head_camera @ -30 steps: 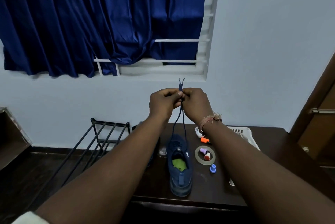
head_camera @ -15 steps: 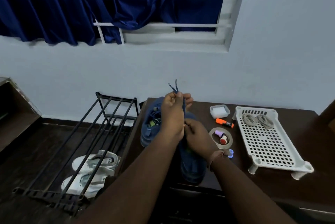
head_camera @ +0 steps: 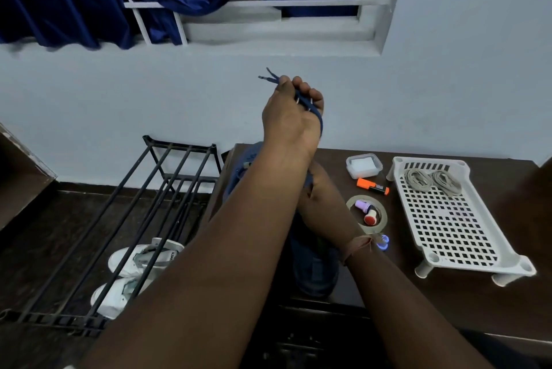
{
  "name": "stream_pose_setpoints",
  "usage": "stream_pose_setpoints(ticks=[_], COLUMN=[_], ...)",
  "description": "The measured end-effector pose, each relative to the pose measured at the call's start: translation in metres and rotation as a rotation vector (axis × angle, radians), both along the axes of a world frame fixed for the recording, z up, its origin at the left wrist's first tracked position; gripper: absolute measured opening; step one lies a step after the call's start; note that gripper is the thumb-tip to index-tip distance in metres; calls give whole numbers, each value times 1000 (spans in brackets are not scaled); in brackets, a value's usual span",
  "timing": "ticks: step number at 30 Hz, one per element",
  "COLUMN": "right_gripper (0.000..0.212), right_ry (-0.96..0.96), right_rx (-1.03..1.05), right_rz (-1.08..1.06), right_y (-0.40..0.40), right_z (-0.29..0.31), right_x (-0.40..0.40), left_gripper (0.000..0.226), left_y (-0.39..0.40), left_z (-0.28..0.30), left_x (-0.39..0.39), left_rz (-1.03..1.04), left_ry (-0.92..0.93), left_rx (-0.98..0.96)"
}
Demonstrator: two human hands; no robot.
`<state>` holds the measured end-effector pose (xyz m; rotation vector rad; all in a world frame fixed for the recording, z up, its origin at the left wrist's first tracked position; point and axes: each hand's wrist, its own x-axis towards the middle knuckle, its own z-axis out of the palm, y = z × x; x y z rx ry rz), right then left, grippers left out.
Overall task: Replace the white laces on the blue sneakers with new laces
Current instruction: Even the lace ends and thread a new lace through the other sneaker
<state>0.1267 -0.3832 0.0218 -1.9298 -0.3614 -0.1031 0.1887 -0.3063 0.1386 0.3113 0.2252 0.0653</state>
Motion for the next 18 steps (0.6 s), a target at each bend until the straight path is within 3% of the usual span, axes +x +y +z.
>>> stream_pose_setpoints(ticks=[6,11,14,16,18], right_gripper=[18,25,27,30,26], right_ry=[220,295,317,317,314], right_rx=[-84,-216,-221,-153,-111], right_rz=[162,74,87,40,11], right_y=[-29,-64,-59,-56,-56], right_z=[16,10,3,0,0], right_x=[6,17,17,20,24], left_gripper=[26,39,35,23,13], left_y=[17,72,80,78,72], left_z=[-8,-59,-86,-99,-107], left_x=[21,36,18,1,-19], left_rz=[86,234,184,68,-32], left_ry=[73,290,423,470,403], left_rx=[-5,154,496,890,1282])
